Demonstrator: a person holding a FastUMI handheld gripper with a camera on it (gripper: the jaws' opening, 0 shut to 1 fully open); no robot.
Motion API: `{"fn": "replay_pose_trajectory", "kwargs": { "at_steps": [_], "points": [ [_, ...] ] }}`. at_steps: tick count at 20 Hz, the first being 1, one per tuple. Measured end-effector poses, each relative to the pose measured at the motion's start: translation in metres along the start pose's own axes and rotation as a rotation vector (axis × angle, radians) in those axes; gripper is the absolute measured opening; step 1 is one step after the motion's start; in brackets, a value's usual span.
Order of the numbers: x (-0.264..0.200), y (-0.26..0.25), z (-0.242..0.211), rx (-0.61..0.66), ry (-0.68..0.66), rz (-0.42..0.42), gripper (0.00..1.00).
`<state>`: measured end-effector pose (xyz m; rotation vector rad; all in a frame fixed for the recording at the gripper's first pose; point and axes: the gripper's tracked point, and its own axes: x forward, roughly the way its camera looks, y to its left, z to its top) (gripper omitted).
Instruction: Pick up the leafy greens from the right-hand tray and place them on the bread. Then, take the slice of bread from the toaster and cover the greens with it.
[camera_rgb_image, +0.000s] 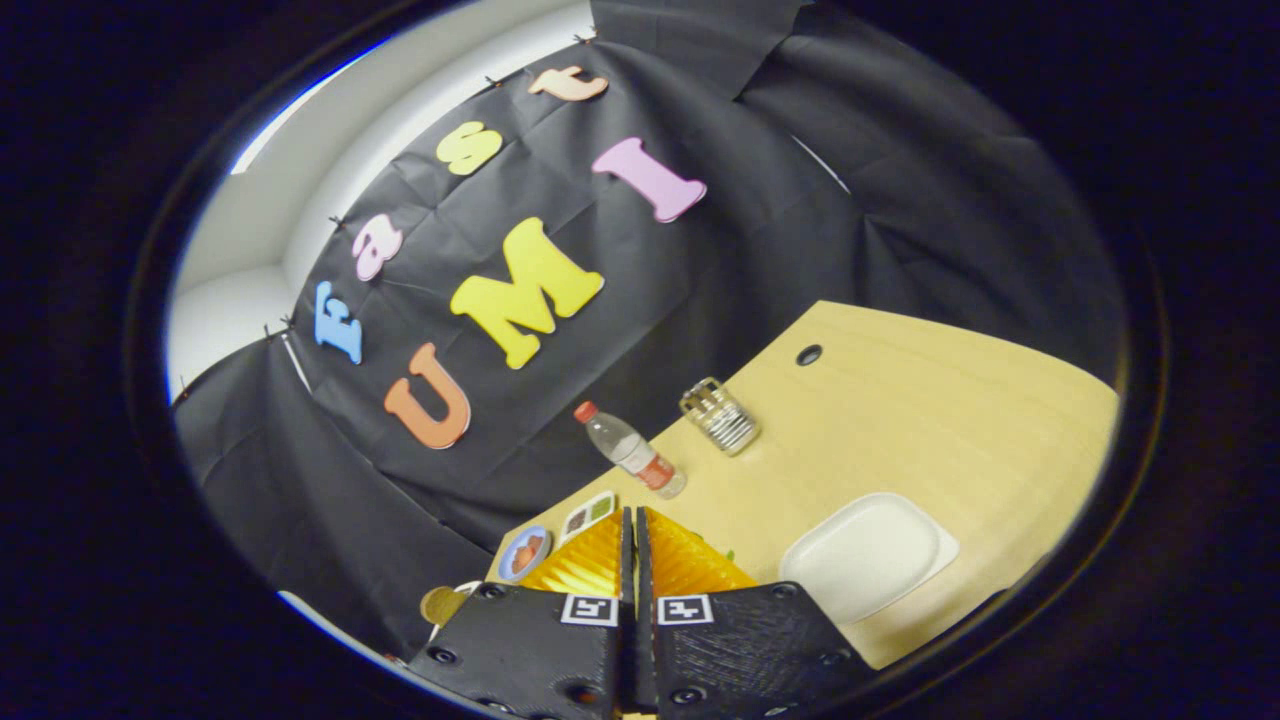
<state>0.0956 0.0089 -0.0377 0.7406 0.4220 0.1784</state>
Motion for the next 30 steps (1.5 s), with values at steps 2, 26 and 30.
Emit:
{"fn": "replay_pose_trajectory", "kwargs": {
  "at_steps": [2, 26, 30],
  "points": [
    [0.009, 0.024, -0.021, -0.006, 0.030, 0.038, 0.00],
    [0.055, -0.013, -0.144, 0.084, 0.171, 0.013, 0.00],
    [0.059, -0.042, -0.149, 0.064, 0.169, -0.034, 0.00]
  ]
}}
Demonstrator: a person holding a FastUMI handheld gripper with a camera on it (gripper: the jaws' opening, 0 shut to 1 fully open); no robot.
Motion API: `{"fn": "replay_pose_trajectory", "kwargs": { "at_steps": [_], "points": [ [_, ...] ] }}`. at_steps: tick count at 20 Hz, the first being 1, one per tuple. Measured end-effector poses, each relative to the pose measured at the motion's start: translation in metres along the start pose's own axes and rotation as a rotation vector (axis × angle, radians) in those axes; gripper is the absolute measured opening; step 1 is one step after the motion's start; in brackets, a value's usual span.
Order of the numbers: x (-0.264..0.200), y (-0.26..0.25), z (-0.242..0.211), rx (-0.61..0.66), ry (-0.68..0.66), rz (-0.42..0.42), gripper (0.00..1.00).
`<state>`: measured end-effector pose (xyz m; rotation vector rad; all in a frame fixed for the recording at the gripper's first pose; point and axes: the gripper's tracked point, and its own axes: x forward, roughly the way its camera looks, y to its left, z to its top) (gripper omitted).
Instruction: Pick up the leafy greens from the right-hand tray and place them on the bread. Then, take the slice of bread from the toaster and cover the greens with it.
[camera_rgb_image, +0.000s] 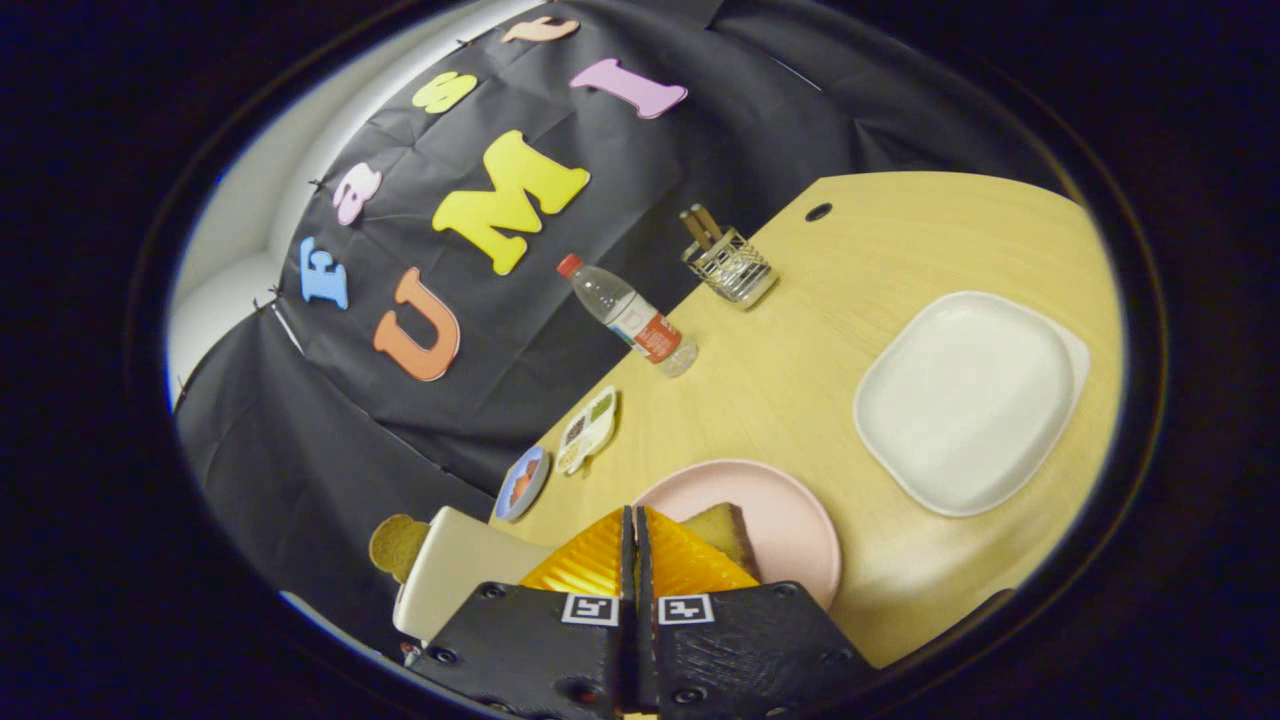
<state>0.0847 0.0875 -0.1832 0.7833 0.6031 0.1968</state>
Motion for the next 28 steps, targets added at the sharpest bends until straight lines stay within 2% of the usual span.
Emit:
{"fn": "replay_pose_trajectory", "kwargs": {
  "at_steps": [9, 12, 13, 20, 23, 28],
  "points": [
    [0.000, -0.025, -0.001, -0.131, -0.029, -0.077, 0.00],
    [-0.004, -0.028, -0.001, -0.190, -0.032, -0.088, 0.17],
    [-0.005, -0.028, 0.001, -0.211, -0.042, -0.090, 0.30],
    [-0.038, -0.009, 0.046, -0.394, -0.229, -0.165, 0.92],
    [-0.061, 0.016, 0.061, -0.488, -0.322, -0.220, 0.95],
    [-0.092, 0.085, 0.069, -0.564, -0.457, -0.202, 0.96]
  ]
}}
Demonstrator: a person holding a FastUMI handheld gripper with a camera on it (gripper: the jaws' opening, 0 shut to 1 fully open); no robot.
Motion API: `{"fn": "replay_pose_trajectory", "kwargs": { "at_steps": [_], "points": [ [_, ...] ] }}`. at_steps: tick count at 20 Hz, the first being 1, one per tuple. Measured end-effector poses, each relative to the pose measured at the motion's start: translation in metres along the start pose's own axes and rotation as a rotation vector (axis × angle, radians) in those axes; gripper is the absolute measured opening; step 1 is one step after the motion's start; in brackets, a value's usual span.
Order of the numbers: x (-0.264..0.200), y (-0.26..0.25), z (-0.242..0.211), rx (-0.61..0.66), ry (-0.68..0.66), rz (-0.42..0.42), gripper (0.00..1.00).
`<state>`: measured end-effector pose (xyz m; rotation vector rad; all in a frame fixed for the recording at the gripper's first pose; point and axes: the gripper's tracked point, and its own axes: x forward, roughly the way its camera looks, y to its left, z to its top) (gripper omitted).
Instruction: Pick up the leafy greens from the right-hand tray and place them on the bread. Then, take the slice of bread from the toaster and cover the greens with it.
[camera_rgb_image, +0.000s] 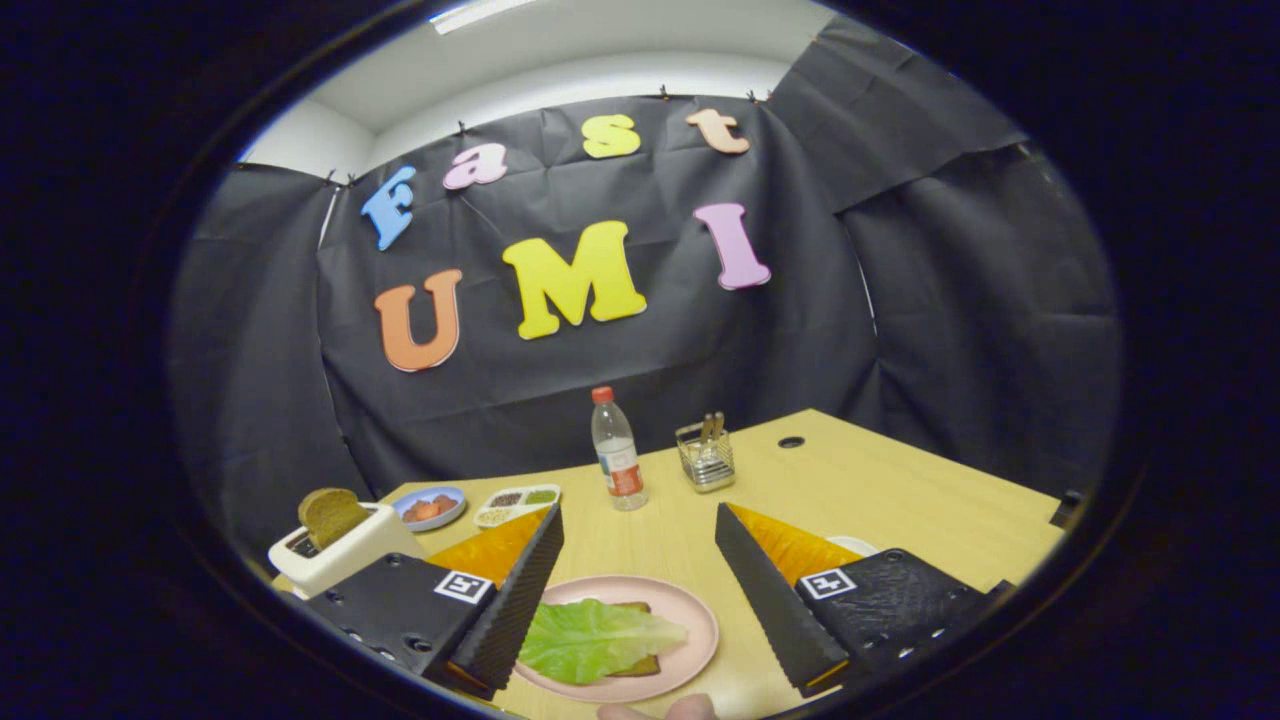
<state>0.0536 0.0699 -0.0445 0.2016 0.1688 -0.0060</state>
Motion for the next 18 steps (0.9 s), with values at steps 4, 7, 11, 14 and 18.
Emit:
{"fn": "replay_pose_trajectory", "kwargs": {
  "at_steps": [4, 7, 11, 14, 18],
  "points": [
    [-0.019, 0.058, 0.018, -0.070, -0.046, 0.067, 0.95],
    [-0.033, 0.102, 0.022, -0.094, -0.056, 0.100, 0.95],
    [-0.040, 0.168, 0.013, -0.111, -0.042, 0.139, 0.95],
    [-0.040, 0.208, -0.008, -0.116, -0.007, 0.175, 0.95],
    [-0.029, 0.247, -0.040, -0.104, 0.075, 0.204, 0.95]
  ]
}}
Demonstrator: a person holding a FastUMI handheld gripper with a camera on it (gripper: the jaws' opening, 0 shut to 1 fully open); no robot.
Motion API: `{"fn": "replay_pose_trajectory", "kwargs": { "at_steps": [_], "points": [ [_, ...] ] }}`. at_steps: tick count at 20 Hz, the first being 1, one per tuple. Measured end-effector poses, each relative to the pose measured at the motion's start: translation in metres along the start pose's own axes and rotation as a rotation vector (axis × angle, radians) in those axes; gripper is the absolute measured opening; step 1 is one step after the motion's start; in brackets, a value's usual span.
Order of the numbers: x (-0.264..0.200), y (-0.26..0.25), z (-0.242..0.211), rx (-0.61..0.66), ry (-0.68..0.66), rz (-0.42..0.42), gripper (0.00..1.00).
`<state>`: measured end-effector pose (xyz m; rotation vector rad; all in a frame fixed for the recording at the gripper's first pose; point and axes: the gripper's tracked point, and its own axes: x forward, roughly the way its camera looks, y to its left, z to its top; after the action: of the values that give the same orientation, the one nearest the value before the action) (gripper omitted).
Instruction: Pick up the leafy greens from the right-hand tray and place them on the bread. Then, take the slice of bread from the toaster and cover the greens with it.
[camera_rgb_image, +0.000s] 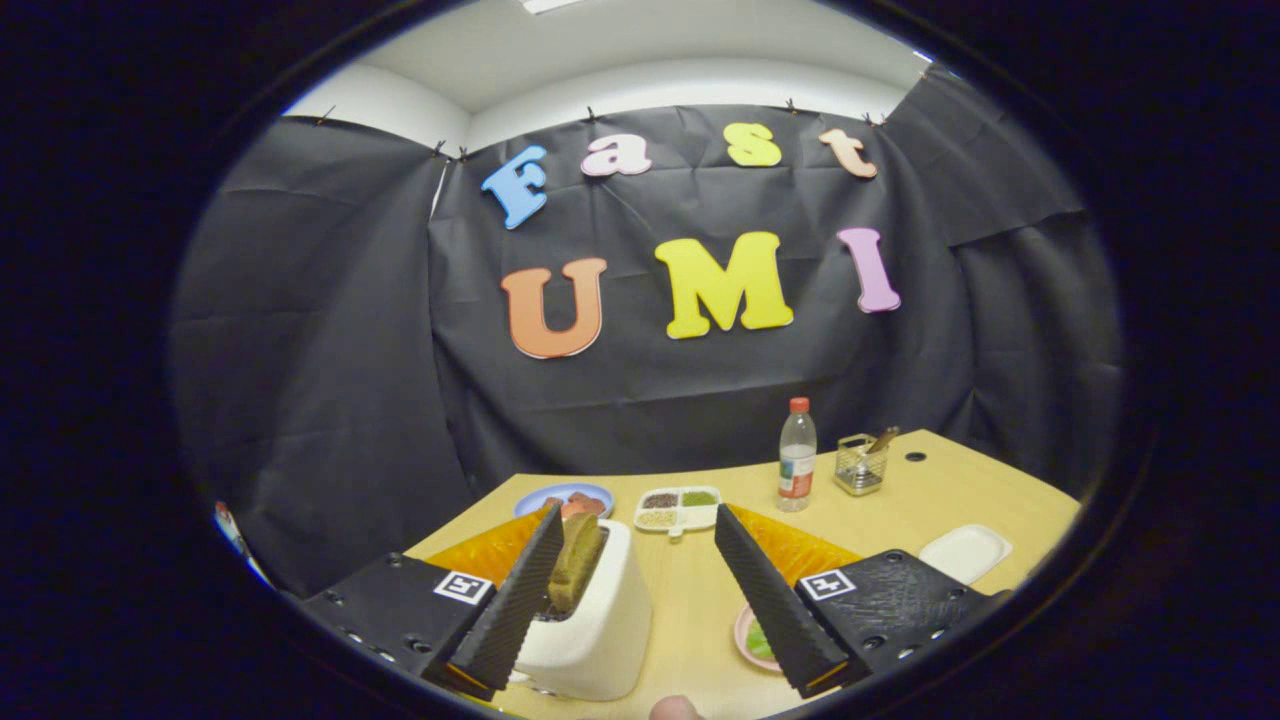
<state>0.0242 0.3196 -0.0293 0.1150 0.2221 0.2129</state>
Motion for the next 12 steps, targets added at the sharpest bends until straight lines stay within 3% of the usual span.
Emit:
{"fn": "replay_pose_trajectory", "kwargs": {
  "at_steps": [7, 12],
  "points": [
    [0.034, 0.031, -0.031, -0.043, 0.086, -0.015, 0.86],
    [0.054, 0.032, -0.052, -0.030, 0.165, -0.030, 0.57]
  ]
}}
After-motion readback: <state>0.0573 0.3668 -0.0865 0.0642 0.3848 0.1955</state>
